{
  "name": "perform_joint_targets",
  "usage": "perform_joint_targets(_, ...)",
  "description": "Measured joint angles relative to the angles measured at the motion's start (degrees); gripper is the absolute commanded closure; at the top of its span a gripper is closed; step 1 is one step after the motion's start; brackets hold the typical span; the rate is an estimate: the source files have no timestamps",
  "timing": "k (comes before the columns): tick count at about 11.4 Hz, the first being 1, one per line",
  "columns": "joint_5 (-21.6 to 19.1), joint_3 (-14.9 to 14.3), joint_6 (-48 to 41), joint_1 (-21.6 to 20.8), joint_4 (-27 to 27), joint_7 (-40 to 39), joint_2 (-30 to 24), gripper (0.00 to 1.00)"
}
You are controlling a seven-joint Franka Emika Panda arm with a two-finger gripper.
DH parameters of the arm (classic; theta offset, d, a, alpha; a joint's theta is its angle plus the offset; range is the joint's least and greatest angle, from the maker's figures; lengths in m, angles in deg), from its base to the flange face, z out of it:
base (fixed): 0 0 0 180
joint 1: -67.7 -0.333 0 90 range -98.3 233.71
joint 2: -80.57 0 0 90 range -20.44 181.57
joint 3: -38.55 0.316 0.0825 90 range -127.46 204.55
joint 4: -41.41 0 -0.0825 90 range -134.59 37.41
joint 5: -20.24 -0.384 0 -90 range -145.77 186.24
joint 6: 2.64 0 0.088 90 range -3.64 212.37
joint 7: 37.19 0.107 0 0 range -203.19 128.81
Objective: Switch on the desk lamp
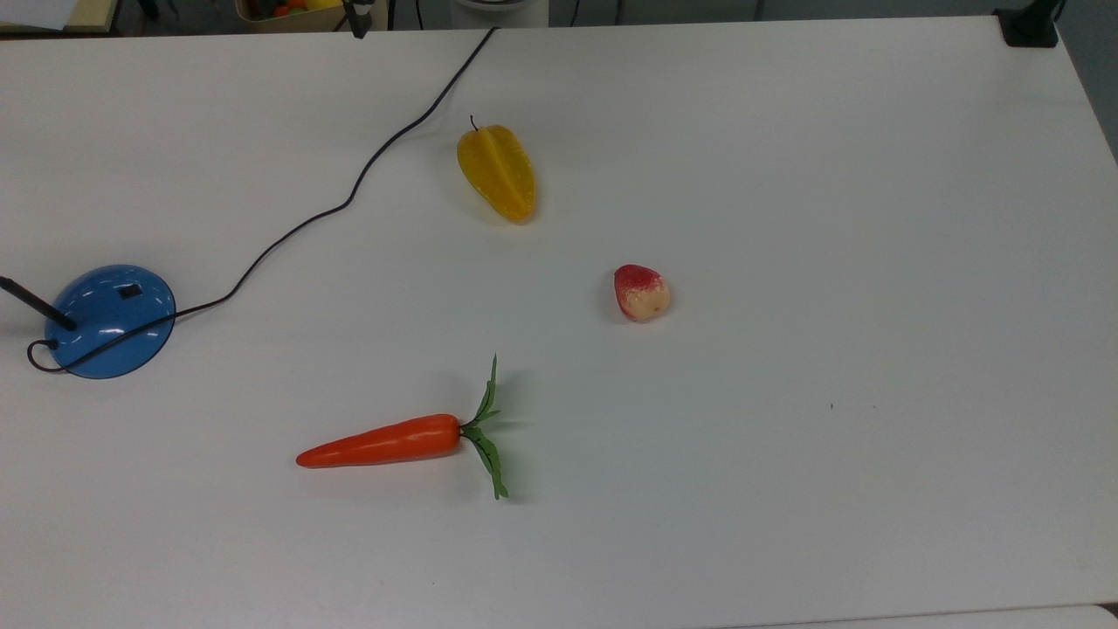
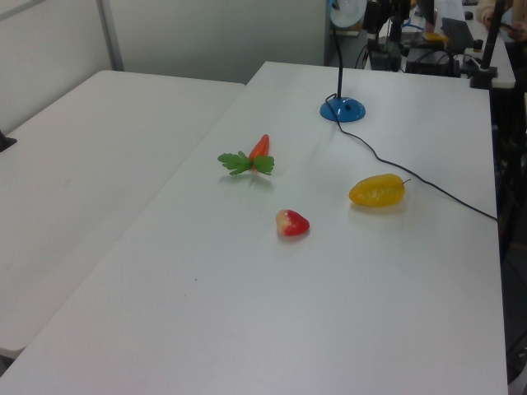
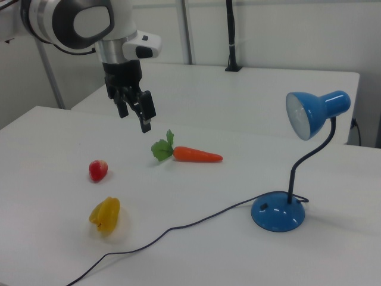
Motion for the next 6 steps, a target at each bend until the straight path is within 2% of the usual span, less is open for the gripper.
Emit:
perform_joint_targets(2,0.0,0.0,-0.3,-0.1,0.0,-0.2,0.3,0.03)
perform_joint_targets(3,0.0,0.1,-0.5,-0.2,-0.1,-0.2,0.4,0.14)
perform_joint_targets(4,0.0,0.4,-1.4,-0.3,-0.2,-0.2,0.5,0.37)
perform_joint_targets(6,0.0,0.5,-2.6,-1.0,-0.9,-0.2,0.8,0.77)
